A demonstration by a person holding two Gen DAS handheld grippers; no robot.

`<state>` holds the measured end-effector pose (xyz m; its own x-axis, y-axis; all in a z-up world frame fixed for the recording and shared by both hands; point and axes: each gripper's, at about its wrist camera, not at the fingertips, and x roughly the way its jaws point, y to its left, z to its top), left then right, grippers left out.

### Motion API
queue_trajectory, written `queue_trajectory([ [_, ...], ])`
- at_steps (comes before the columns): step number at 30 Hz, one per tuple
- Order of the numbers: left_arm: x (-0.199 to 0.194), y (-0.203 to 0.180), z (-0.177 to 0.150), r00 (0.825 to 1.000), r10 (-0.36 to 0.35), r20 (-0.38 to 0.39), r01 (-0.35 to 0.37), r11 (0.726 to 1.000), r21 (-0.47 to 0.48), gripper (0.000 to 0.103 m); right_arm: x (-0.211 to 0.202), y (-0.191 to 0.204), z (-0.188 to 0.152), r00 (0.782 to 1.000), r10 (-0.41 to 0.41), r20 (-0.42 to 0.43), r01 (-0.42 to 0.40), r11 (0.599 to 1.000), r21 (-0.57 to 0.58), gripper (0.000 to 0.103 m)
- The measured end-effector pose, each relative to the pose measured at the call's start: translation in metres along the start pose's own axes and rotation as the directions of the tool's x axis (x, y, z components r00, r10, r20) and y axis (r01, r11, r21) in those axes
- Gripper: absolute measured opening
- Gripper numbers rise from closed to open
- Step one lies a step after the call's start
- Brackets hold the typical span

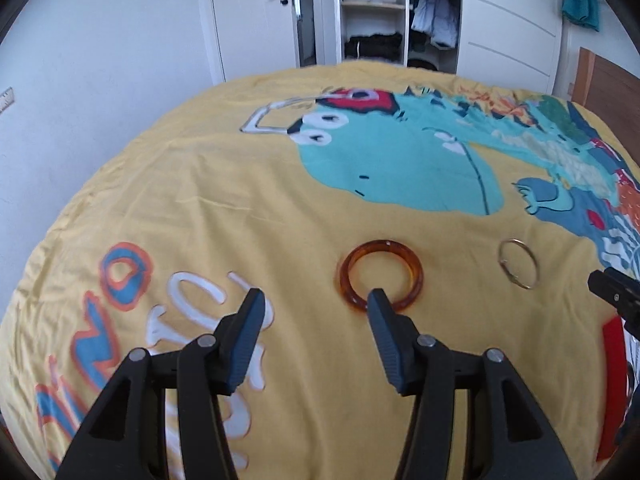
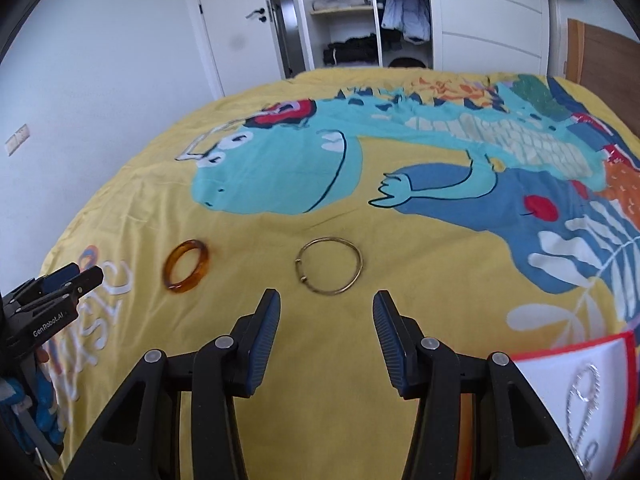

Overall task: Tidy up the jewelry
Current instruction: 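Grasp the amber bangle with the left tool while the right tool grasps the gold hoop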

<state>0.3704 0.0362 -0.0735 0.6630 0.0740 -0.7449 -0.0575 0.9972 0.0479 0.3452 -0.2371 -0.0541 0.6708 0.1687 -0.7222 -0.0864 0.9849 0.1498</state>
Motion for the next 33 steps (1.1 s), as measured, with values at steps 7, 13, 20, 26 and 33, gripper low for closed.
queue_trajectory([
  [7, 0.06, -0.006, 0.014, 0.993, -0.053, -0.109, 0.053, 0.999, 0.001, 0.051, 0.061, -0.017, 0.022, 0.998, 0.0, -0.069, 0.005, 0.998, 0.066, 0.047],
  [13, 0.095, -0.013, 0.011, 0.98, -0.063, -0.187, 0.064, 0.998, -0.002, 0.051, 0.102, -0.024, 0.028, 0.989, 0.009, -0.146, 0.002, 0.997, 0.076, 0.039],
  [20, 0.124, -0.007, 0.01, 0.967, -0.084, -0.242, 0.072, 0.996, -0.061, 0.053, 0.131, -0.033, 0.027, 0.978, 0.002, -0.21, 0.014, 0.997, 0.078, 0.037],
  [26, 0.134, -0.007, 0.013, 0.965, -0.104, -0.241, 0.094, 0.994, -0.054, 0.055, 0.147, -0.034, 0.028, 0.97, 0.03, -0.24, -0.018, 0.998, 0.054, 0.038],
  [33, 0.129, -0.011, 0.013, 0.973, -0.065, -0.22, 0.063, 0.998, -0.016, 0.051, 0.148, -0.03, 0.029, 0.968, -0.004, -0.253, 0.011, 1.0, 0.026, 0.032],
])
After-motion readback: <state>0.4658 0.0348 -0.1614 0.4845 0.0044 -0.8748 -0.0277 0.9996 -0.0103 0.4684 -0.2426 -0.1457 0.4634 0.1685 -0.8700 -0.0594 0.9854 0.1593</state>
